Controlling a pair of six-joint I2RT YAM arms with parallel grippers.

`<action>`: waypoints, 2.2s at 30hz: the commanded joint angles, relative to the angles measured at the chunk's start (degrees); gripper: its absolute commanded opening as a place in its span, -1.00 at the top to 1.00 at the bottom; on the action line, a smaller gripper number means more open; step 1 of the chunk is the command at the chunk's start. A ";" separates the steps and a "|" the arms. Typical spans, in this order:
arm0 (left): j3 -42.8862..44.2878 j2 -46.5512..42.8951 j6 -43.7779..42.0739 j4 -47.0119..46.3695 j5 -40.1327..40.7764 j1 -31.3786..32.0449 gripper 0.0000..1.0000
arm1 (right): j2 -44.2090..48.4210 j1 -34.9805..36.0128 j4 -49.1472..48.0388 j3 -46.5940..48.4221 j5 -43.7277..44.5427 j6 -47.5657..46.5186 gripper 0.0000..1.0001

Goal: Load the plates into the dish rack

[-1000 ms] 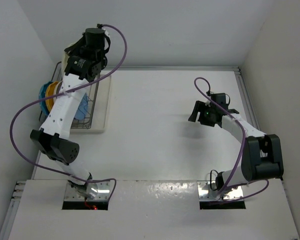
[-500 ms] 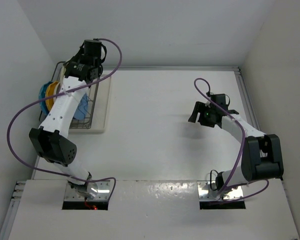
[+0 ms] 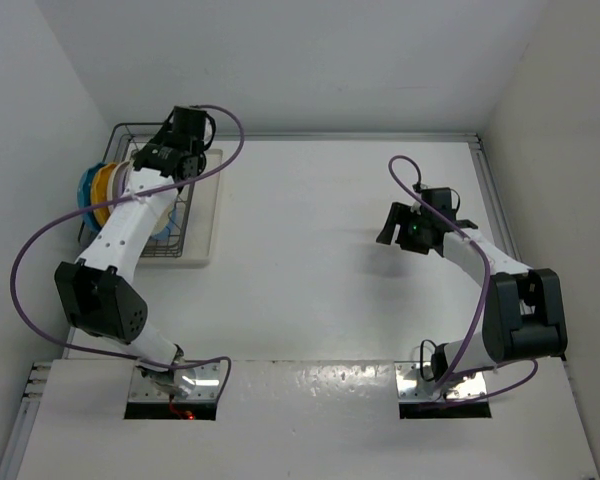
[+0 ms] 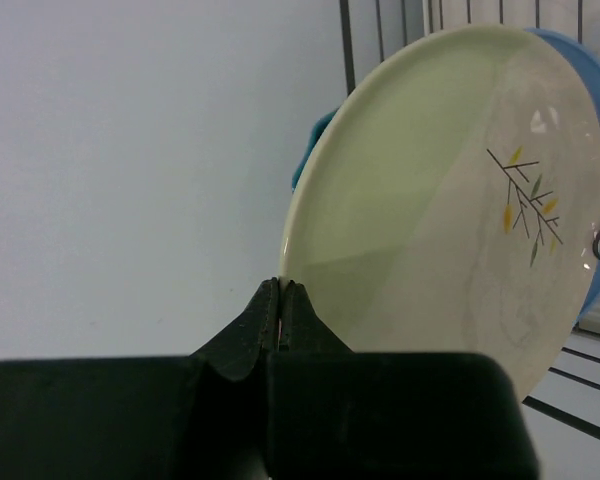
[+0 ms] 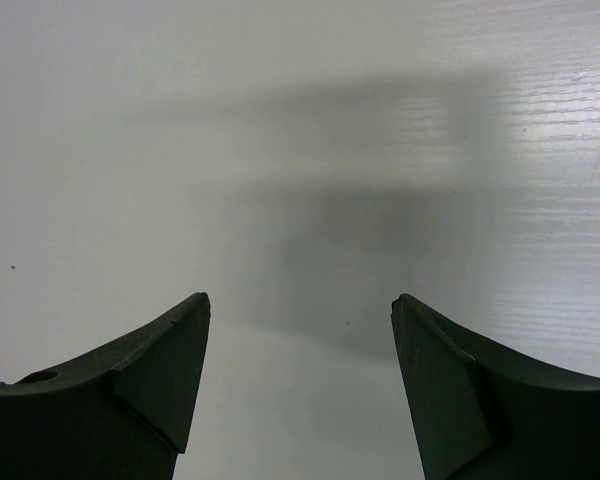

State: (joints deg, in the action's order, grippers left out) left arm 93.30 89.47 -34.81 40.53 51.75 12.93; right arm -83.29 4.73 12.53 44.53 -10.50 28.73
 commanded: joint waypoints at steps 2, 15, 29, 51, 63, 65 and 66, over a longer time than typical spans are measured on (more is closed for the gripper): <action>-2.23 -4.13 0.53 -5.55 3.27 -1.59 1.00 | 2.25 0.28 -0.93 -0.67 0.83 0.36 -0.48; -7.08 -4.05 0.35 -8.37 3.27 -0.54 1.00 | 3.30 0.28 -0.67 -1.12 1.27 0.10 -0.48; -13.22 -0.79 4.57 -11.79 -0.06 -1.77 1.00 | 5.50 0.10 0.38 -1.12 1.27 -1.39 -0.50; -7.50 -16.68 17.22 0.94 -31.31 -6.33 -0.85 | 9.28 0.10 3.20 0.55 1.89 -2.01 -0.57; -65.06 -68.86 3.17 -6.42 -52.97 -7.04 -0.98 | 22.80 -0.25 -1.02 -11.13 4.70 2.29 -0.99; -69.28 -80.81 3.86 -7.74 -53.68 -7.04 -0.98 | 25.17 -0.34 0.03 -14.46 4.79 3.87 -0.99; -70.09 -80.86 4.57 -7.75 -53.68 -7.04 -0.98 | 26.41 -0.25 0.03 -14.47 4.79 3.88 -0.99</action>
State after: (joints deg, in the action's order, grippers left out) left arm 24.67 15.51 -29.17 39.99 1.15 6.04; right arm -60.10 4.62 13.78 31.75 -6.85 30.11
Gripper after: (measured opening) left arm 0.989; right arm 0.994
